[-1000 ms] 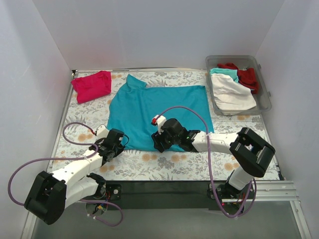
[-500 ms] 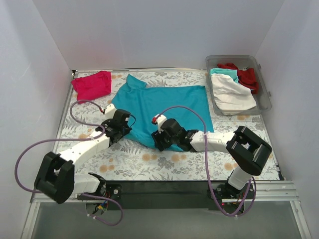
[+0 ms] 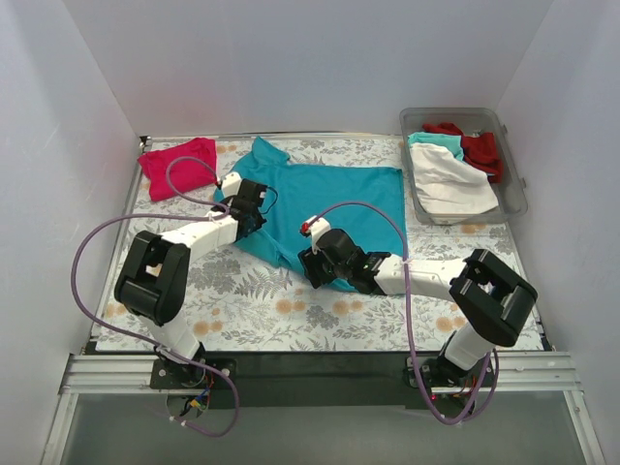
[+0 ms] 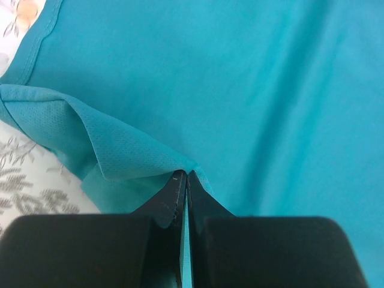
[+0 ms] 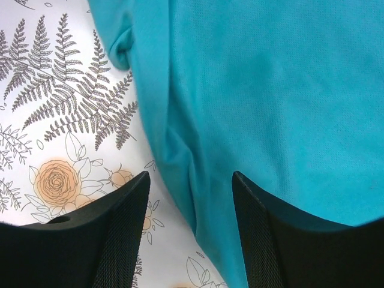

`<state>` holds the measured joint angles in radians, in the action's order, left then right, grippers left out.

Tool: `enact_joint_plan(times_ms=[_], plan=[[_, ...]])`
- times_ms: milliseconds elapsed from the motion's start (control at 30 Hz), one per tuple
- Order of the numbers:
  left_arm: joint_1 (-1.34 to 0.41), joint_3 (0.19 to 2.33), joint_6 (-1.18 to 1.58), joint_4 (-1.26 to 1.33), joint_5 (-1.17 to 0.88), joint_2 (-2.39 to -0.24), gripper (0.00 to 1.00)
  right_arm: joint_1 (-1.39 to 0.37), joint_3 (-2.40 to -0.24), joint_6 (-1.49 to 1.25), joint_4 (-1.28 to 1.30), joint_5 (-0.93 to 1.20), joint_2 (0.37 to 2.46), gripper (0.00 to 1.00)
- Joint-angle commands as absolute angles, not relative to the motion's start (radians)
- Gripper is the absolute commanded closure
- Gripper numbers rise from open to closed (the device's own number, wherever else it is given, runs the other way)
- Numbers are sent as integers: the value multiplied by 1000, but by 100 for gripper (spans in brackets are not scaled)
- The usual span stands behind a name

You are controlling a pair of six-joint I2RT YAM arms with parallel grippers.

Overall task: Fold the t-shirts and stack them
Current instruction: Flatten the tshirt out

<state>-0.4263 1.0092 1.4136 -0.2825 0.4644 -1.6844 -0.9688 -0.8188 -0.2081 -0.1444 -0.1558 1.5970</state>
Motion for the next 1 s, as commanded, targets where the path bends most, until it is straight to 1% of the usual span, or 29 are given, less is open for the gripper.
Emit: enact_joint_plan(times_ms=[0, 333, 367, 433, 467, 500, 533, 600, 633, 667, 733, 767, 800, 833, 867, 967], plan=[[-407, 1094, 1368, -253, 485, -1730, 100, -968, -813, -221, -141, -192, 1574, 48], [-405, 1195, 1312, -210, 413, -1773, 100, -966, -848, -225, -117, -250, 1652, 48], [-405, 1204, 1304, -218, 404, -1796, 96, -966, -850, -225, -118, -250, 1655, 48], [-405, 1223, 1296, -233, 394, -1813, 61, -966, -851, -225, -117, -250, 1660, 48], [-405, 1218, 1298, -247, 394, -1815, 50, -966, -853, -225, -117, -252, 1661, 48], [-406, 1209, 1304, -247, 397, -1801, 33, -966, -853, -225, -115, -253, 1663, 48], [-407, 1172, 1313, -244, 402, -1784, 28, -966, -851, -225, -115, -256, 1663, 48], [-407, 1125, 1328, -212, 413, -1700, 21, -965, -853, -225, -115, -256, 1664, 48], [-408, 1056, 1330, -190, 422, -1663, 20, -965, -853, -225, -114, -258, 1664, 48], [-408, 1020, 1328, -142, 426, -1578, 20, -965, -853, -224, -114, -255, 1663, 48], [-408, 933, 1324, -88, 434, -1488, 20, -965, -856, -224, -114, -253, 1661, 48], [-407, 839, 1319, -25, 434, -1409, 20, -965, -856, -224, -114, -247, 1661, 48], [-407, 800, 1315, -6, 434, -1378, 21, -965, -859, -225, -114, -245, 1663, 48], [-397, 766, 1316, 30, 443, -1352, 23, -965, -861, -224, -114, -242, 1663, 48], [-393, 717, 1321, 43, 445, -1320, 28, -965, -861, -224, -114, -236, 1663, 48], [-362, 681, 1339, 31, 453, -1313, 32, -965, -854, -225, -114, -233, 1661, 48]])
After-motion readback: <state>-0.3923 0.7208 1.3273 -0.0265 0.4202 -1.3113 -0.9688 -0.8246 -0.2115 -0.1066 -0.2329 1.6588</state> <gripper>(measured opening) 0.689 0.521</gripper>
